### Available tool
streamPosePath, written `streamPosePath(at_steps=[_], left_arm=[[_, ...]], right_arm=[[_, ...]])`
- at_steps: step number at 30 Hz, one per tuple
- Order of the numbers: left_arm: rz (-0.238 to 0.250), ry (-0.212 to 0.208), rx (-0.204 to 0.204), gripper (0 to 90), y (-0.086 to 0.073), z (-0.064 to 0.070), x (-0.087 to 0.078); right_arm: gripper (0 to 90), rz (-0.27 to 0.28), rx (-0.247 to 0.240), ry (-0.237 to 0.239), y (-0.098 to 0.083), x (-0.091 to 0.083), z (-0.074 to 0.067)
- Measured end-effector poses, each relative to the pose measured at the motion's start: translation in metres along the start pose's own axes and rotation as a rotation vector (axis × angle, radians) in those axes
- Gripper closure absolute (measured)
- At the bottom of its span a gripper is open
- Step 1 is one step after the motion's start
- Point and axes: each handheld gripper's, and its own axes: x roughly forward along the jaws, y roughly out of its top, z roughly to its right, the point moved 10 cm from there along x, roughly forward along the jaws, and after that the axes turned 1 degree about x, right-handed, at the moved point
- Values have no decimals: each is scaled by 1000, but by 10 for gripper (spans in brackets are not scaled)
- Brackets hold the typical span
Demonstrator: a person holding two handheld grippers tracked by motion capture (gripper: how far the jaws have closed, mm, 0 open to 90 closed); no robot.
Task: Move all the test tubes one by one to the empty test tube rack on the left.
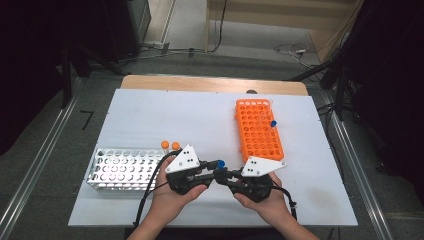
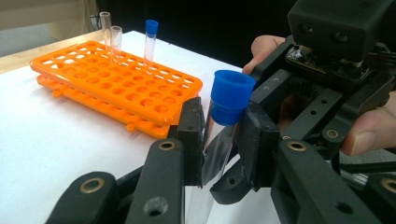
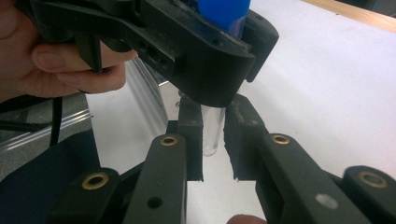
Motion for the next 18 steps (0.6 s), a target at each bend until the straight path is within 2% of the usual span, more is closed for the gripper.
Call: streamPosePath(at_steps=[4,7,9,11,13,18], left_arm=[[4,24,8,754,0,-3,-2],[10,24,4,762,1,-4,-3],[12,21,7,762,2,-4,-4],[14,40,13,764,3,-6,-6],[20,45,6,764,4,-9,-9],[45,78,-6,764,9,-21,-22]], right_arm=[[751,1,4,2,0,0,0],[750,5,8,4,1,-1,0],[746,14,10,16,1,-1,1],[733,21,17,31,2,-2,1],[676,30,25,46,2,-4,2],[498,41,25,41,3,-7,7]])
